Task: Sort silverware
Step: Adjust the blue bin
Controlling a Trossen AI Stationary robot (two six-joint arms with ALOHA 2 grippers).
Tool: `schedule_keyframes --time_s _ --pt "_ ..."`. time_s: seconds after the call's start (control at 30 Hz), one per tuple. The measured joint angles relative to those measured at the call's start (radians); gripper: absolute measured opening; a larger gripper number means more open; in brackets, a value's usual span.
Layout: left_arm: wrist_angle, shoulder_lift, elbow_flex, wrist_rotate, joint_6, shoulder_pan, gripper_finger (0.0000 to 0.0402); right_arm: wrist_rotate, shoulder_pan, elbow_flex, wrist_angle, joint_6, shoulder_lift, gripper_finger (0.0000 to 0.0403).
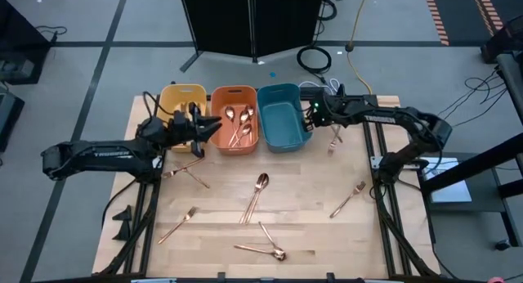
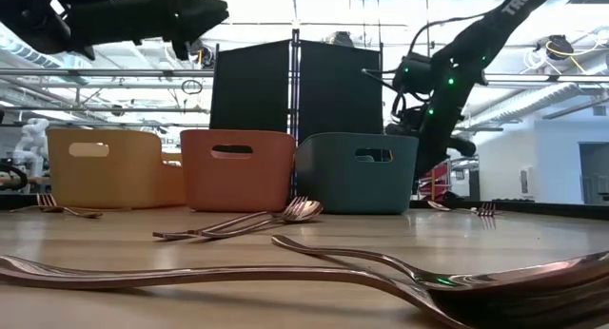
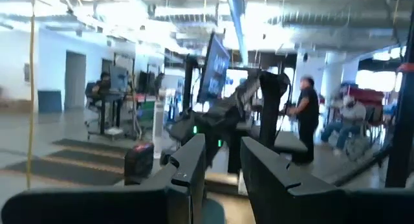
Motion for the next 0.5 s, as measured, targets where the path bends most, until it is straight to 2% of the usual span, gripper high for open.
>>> schedule_keyframes --time_s 0.1,0.5 --pt "-0.057 0.002 0.001 0.003 0.001 0.000 0.0095 -0.018 0.007 0.000 0.002 0.032 0.018 0.0003" --pt "-0.068 0.001 0.004 0.006 0.025 0.000 0.0095 -0.040 0.120 0.000 0.069 0.187 0.021 0.0000"
